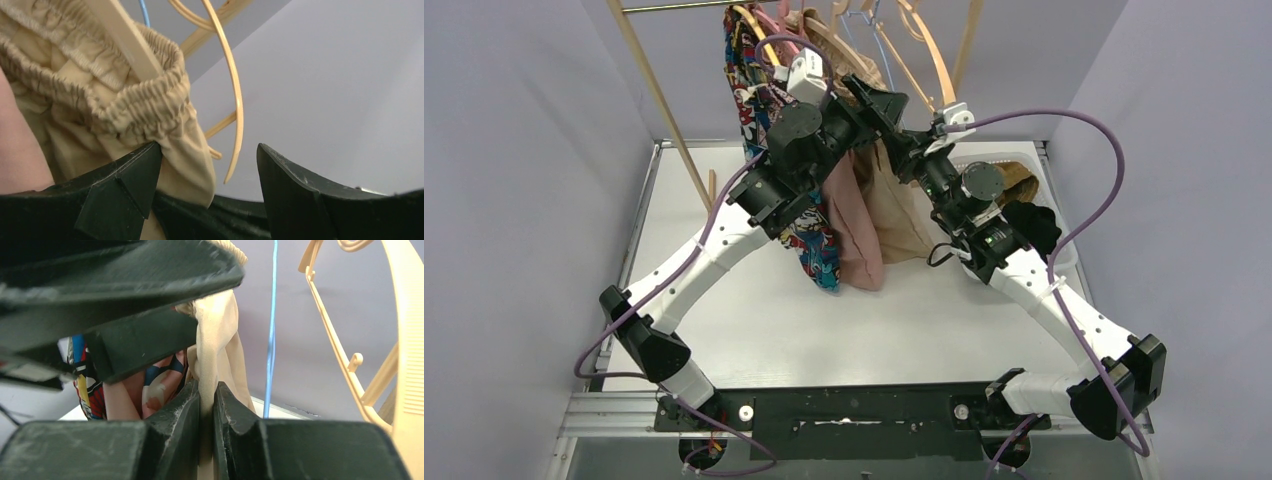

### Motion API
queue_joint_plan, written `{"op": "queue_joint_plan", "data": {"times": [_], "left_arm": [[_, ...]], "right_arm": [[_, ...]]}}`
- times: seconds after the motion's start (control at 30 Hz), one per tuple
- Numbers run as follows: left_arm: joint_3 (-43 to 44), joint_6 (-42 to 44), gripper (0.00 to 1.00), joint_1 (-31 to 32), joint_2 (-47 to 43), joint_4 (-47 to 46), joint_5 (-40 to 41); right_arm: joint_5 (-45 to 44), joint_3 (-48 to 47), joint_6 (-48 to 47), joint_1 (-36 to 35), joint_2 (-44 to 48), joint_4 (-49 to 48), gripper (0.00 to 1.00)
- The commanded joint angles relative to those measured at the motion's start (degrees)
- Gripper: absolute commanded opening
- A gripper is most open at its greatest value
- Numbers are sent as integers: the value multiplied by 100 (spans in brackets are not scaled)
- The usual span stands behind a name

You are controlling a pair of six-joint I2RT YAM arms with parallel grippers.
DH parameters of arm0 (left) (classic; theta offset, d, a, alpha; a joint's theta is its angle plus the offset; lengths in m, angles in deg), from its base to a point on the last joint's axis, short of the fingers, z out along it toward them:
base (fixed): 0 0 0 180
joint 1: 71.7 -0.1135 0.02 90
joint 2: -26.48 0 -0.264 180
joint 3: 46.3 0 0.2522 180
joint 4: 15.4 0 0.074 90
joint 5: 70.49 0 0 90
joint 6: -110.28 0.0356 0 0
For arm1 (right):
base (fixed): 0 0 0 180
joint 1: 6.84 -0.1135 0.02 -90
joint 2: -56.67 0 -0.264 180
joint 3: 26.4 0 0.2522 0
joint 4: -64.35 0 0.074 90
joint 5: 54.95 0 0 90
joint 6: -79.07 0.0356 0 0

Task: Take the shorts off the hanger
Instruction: Pick up the hanger from the clothes rod.

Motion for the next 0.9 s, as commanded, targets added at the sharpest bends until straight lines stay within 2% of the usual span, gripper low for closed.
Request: {"op": "queue_joint_plan", "data": {"times": [0.0,0.3,0.43,0.63,0.67,0.87], "left_arm": [[930,276,69,-154,362,406,7],[1147,660,63,-365,456,1054,-53],[1331,726,51,-435,614,1390,-170],[1506,931,26,-436,739,1487,-324],[1535,957,19,-436,747,1493,-347],[1715,1235,1,-366,752,1403,-475]], "right_arm": [[200,-146,-341,-189,-57,240,5],[244,-17,-1190,-337,61,172,3],[315,-32,-1423,-356,62,177,3],[358,-61,-1516,-369,79,204,3],[361,-68,-1518,-369,84,212,3],[346,-132,-1397,-369,-8,184,4]]}}
